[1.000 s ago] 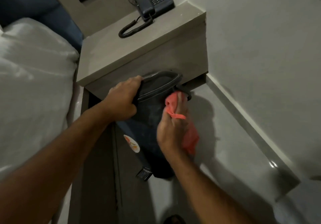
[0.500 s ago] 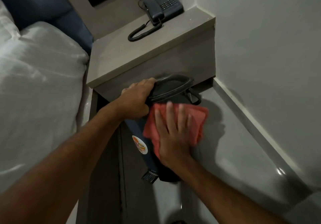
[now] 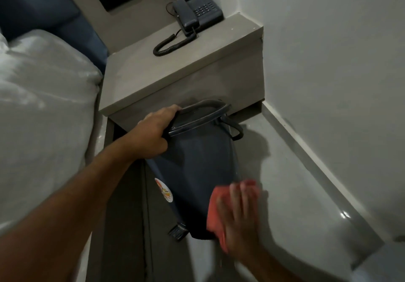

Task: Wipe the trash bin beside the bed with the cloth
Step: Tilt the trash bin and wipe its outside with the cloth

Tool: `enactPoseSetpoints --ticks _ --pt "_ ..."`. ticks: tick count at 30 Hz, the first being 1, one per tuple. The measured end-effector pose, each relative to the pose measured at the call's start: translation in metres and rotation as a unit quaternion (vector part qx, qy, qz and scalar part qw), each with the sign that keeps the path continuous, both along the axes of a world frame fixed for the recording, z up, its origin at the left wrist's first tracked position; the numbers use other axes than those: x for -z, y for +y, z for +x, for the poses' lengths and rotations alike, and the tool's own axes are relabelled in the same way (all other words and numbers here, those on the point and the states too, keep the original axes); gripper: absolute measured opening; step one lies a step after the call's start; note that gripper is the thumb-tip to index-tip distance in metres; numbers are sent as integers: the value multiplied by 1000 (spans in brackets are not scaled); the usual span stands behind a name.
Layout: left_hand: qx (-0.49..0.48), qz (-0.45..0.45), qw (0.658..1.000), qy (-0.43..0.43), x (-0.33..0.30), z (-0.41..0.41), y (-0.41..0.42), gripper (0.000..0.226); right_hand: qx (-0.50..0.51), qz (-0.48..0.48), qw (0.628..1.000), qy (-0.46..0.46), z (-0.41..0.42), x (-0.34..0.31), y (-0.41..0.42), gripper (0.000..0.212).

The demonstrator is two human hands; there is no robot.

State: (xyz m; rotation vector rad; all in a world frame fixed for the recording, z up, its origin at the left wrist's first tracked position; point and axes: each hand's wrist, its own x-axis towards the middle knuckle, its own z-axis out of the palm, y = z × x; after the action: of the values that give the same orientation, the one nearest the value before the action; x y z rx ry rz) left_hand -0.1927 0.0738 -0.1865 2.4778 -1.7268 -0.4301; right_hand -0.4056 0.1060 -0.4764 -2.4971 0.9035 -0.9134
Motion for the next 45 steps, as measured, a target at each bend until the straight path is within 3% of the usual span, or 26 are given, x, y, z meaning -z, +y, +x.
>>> enactPoseSetpoints --ticks 2,4,8,11,13,15,18,19,20,22,24,27,29,30,33,36,39,40,42,45 --pt "-5 -5 1000 0 0 1 0 87 41 144 978 -146 27 -54 -40 67" --pt "-5 -6 1000 9 1 -2 -2 84 76 187 957 -207 54 -108 -79 56" --pt "-19 -11 1000 6 2 -4 -3 82 117 190 964 -146 74 -139 -61 65" --pt "-15 -11 1000 -3 2 -2 -2 84 43 61 995 -70 44 -78 0 76" --pt "-13 -14 1000 2 2 -4 -3 82 45 53 997 -44 22 -39 4 84" --pt "-12 -17 1000 4 1 -8 -5 79 74 168 978 -102 15 -31 -16 74" --pt "-18 -11 1000 -3 -1 -15 -7 78 111 395 888 -207 29 -62 -69 56" --pt "-21 -8 1000 -10 -1 -18 -8 78 133 421 868 -226 37 -77 -85 55" --pt "-22 -3 1000 -19 -1 -22 -9 79 154 416 862 -246 46 -96 -93 54" --pt "-28 5 999 -34 0 -27 -13 80 187 296 905 -243 61 -131 -88 49" --pt "-33 14 999 -39 0 -31 -16 80 195 191 947 -167 74 -141 -53 63" --pt "-32 26 998 -46 -2 -31 -16 82 98 40 991 -77 63 -103 10 76" --pt "-30 24 998 -43 -2 -29 -12 82 94 -26 993 -60 41 -57 31 59" --pt "-26 20 999 -36 -2 -28 -10 81 128 8 990 -63 29 -41 31 48" --pt "-23 21 999 -27 -2 -26 -9 81 203 231 944 -118 6 -25 8 49" --pt "-31 27 998 -55 2 -29 -13 83 206 354 893 -187 11 -54 -29 43" --pt "-28 31 996 -74 5 -36 -20 84 200 342 873 -284 47 -111 -55 70" --pt "-28 30 996 -75 5 -38 -21 84 185 317 882 -295 59 -128 -54 71" --pt "-38 31 996 -75 5 -39 -21 85 157 252 915 -274 70 -150 -35 61" --pt "-41 35 996 -71 5 -39 -18 84 155 158 959 -178 49 -118 6 55"
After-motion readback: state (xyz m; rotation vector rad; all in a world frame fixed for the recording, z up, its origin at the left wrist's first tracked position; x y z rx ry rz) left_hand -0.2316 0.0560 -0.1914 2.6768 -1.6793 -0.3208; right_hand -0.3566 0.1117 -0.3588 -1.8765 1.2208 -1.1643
